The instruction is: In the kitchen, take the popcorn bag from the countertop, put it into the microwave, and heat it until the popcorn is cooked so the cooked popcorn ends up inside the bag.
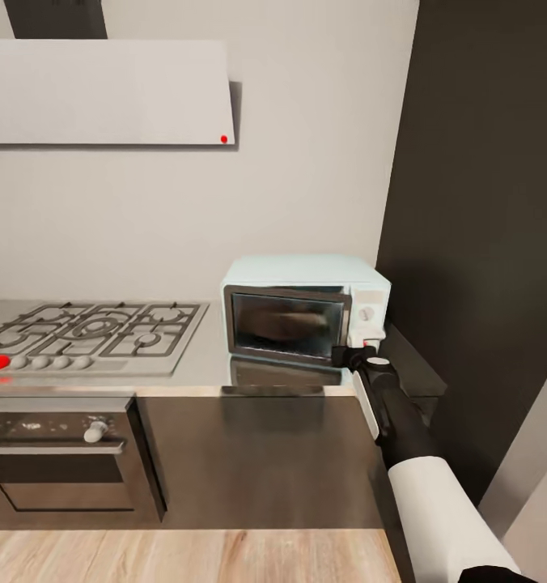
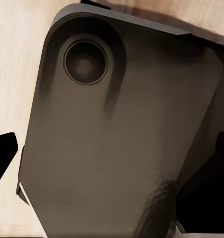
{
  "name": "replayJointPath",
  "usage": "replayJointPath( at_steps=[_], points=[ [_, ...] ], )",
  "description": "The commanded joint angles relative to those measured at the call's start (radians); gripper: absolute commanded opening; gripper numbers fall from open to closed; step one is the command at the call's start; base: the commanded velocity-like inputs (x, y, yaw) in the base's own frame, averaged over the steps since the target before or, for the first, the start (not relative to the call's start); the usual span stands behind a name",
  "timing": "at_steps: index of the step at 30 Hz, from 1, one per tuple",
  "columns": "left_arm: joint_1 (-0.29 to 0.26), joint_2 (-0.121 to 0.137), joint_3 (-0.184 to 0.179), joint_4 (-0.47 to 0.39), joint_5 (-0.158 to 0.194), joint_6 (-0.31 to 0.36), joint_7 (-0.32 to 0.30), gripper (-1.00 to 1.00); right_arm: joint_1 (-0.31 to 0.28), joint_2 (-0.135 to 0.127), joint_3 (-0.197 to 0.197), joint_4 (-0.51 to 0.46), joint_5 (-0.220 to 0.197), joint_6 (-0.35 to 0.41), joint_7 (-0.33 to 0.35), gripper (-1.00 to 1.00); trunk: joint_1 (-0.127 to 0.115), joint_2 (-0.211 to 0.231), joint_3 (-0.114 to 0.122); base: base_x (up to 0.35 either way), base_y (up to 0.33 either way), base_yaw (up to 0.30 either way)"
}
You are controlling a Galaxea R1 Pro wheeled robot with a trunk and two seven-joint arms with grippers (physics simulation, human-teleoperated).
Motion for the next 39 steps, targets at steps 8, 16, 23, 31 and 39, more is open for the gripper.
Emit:
replayJointPath(
  at_steps=[8,16,23,31,39],
  points=[
    [0.001,0.0,0.006,-0.001,0.002,-0.001,0.001,1.0,-0.001,0.0,-0.008,-0.002,0.048,0.009,-0.003,-1.0,-0.001,-0.001,-0.001,-0.25,0.0,0.0],
    [0.001,0.0,0.006,-0.001,0.001,-0.001,0.001,1.0,-0.001,0.001,-0.008,-0.002,0.051,0.01,-0.002,-1.0,-0.001,-0.001,-0.001,-0.13,0.0,0.0],
    [0.0,0.0,0.006,-0.001,0.002,-0.001,0.001,1.0,-0.001,0.002,-0.007,-0.001,0.045,0.021,0.005,1.0,-0.001,-0.001,-0.001,-0.003,0.0,0.0],
    [0.001,0.0,0.004,-0.001,0.003,-0.001,0.001,1.0,0.021,0.0,-0.005,0.014,0.039,0.127,0.033,1.0,-0.001,-0.001,-0.001,0.0,0.0,0.0],
    [0.001,0.0,0.005,-0.001,0.007,-0.002,0.0,1.0,0.03,-0.132,-0.017,0.01,0.018,0.152,0.037,1.0,-0.001,-0.001,-0.001,0.0,0.0,0.0]
  ],
)
